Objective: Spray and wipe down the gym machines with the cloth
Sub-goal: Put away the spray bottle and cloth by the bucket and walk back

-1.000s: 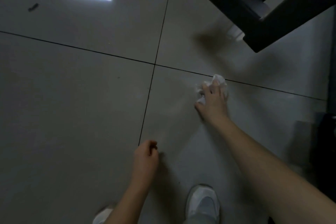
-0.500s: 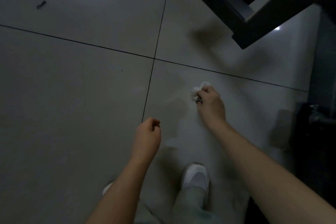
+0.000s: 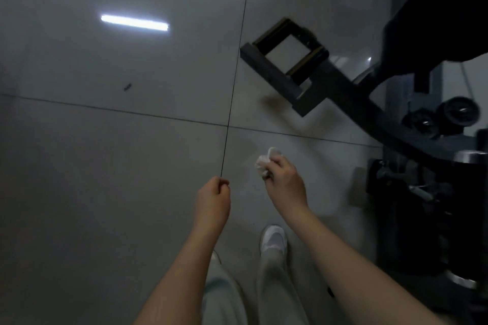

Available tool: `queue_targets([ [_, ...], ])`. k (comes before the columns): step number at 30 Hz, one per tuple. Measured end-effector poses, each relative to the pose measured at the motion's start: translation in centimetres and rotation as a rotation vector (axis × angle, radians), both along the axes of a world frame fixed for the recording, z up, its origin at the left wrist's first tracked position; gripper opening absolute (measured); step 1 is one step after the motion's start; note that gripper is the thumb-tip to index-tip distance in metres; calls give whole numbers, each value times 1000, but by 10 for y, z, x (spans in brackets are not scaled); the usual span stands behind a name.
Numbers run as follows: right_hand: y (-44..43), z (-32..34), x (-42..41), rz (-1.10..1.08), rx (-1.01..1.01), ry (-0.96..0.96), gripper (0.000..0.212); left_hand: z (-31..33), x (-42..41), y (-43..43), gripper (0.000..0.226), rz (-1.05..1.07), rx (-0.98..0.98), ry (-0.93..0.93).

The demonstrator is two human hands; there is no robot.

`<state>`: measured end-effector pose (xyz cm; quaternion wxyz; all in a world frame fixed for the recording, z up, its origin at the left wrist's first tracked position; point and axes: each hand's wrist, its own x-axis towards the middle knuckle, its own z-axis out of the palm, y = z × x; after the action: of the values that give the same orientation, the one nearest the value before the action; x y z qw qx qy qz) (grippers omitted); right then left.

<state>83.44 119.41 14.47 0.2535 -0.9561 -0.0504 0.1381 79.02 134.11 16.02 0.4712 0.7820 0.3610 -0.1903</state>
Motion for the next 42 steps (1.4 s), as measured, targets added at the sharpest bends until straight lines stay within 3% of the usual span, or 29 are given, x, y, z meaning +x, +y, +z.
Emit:
queue_targets([
  [10, 2, 203, -2, -373, 265, 30, 28, 169, 18, 20, 19, 146, -149, -58],
  [13, -2, 252, -13, -505, 383, 24, 27, 216, 16, 12, 29, 113, -218, -88],
  [18, -3, 315, -51, -627, 472, -10, 21, 265, -12, 2, 26, 6, -270, -2],
  [23, -13, 371, -98, -948, 642, 49, 23, 325, -40, -21, 27, -125, -326, 31],
  [27, -33, 404, -132, -1218, 731, 66, 10, 369, -52, -42, 28, -268, -364, 37],
  [35, -94, 442, -213, -1705, 964, -70, 13, 421, -87, -103, 18, -635, -306, 68],
  [42, -175, 459, -304, -1949, 1058, -236, 6, 441, -162, -214, 22, -958, -314, 140],
])
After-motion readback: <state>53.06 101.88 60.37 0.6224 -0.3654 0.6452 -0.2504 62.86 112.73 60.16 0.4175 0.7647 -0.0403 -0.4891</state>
